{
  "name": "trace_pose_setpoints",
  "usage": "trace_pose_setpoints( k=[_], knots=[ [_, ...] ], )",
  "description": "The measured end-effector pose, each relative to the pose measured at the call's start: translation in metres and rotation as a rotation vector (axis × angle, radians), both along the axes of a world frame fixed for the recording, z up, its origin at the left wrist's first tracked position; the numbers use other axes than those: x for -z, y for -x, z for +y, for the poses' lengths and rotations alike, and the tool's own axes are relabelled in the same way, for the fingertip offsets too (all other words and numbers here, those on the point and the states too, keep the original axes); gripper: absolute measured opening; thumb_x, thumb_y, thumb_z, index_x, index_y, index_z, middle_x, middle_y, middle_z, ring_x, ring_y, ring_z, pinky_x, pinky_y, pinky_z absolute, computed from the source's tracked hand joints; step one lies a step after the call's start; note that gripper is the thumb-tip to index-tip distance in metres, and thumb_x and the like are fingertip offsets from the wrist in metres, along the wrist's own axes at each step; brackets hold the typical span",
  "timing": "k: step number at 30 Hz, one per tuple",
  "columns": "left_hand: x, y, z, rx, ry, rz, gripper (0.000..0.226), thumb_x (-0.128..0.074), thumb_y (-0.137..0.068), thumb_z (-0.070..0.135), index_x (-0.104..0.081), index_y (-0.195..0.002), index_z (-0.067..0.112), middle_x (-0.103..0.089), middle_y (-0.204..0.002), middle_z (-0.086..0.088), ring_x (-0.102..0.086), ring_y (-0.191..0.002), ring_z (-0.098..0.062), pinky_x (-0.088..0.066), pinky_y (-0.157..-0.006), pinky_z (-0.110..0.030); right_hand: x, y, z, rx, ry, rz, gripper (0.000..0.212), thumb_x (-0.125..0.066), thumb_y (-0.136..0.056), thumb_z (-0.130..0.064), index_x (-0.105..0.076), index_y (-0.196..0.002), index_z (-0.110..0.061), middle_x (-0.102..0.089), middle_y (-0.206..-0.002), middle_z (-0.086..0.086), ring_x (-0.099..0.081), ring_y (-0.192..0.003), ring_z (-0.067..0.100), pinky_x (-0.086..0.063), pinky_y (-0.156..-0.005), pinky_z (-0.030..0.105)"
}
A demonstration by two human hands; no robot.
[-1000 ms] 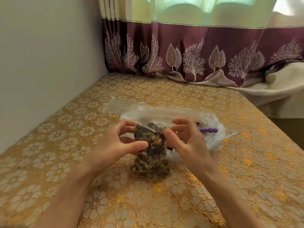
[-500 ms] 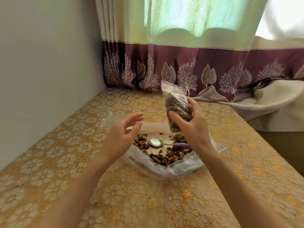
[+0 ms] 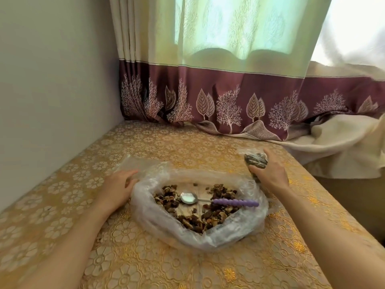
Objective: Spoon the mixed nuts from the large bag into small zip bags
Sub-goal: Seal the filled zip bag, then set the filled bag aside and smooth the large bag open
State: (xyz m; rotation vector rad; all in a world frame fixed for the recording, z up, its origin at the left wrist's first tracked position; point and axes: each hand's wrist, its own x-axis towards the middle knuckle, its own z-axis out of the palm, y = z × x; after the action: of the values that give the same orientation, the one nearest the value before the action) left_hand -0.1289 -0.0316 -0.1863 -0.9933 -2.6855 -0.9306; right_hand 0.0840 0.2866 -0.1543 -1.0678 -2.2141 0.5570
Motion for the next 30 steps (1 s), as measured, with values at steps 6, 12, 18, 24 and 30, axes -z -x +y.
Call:
trace_pose_setpoints(
  k=[6,12,18,24,30],
  knots=[
    [0.001,0.001,0.0,-0.062,0.053,0.056,0.026,-0.061,-0.087,0.028,-0.067,-0.112,0.024,-0.06,-0.123,0.0,-0.046,-0.12,-0.024,-0.032,-0.104,-0.049,0.014,-0.001,0.013,-0.033,0.06,-0.146,0.057,-0.058,-0.089,-0.045,-0.039,-0.138,-0.024,-0.052,-0.132,0.013,-0.055,-0.109,0.031,-0.046,-0.085,0.038],
    [0.0,-0.001,-0.001,-0.112,-0.123,0.165,0.018,-0.059,-0.09,0.017,-0.071,-0.1,0.01,-0.068,-0.105,-0.009,-0.058,-0.097,-0.025,-0.045,-0.088,-0.039,0.005,-0.001,0.01,-0.032,0.076,-0.185,0.059,-0.047,-0.095,-0.047,-0.035,-0.143,-0.017,-0.05,-0.138,0.014,-0.048,-0.122,0.033,-0.042,-0.096,0.042],
    [-0.015,-0.002,-0.013,-0.311,-0.314,0.315,0.025,-0.048,-0.096,0.016,-0.065,-0.107,0.002,-0.064,-0.105,-0.017,-0.06,-0.085,-0.03,-0.051,-0.069,-0.041,-0.025,-0.003,-0.041,-0.105,-0.045,0.21,0.045,-0.052,-0.096,-0.024,-0.045,-0.137,-0.007,-0.052,-0.136,0.014,-0.049,-0.124,0.026,-0.039,-0.102,0.039],
    [-0.041,-0.026,-0.012,-0.279,-0.736,0.178,0.021,-0.046,-0.097,0.018,-0.062,-0.103,0.006,-0.06,-0.084,0.001,-0.049,-0.063,-0.004,-0.043,-0.055,-0.007,-0.036,-0.004,-0.114,-0.307,0.03,0.454,0.03,-0.054,-0.094,-0.011,-0.054,-0.124,-0.003,-0.061,-0.103,0.003,-0.058,-0.086,0.01,-0.049,-0.071,0.012],
    [-0.06,-0.07,0.01,0.222,-1.023,-0.42,0.017,-0.046,-0.094,0.016,-0.062,-0.09,0.015,-0.068,-0.074,0.006,-0.064,-0.065,-0.011,-0.054,-0.059,-0.019,-0.019,-0.012,-0.164,-0.57,0.323,0.539,0.013,-0.053,-0.093,-0.009,-0.062,-0.097,-0.018,-0.068,-0.083,0.002,-0.068,-0.073,0.012,-0.057,-0.068,0.022]
  ],
)
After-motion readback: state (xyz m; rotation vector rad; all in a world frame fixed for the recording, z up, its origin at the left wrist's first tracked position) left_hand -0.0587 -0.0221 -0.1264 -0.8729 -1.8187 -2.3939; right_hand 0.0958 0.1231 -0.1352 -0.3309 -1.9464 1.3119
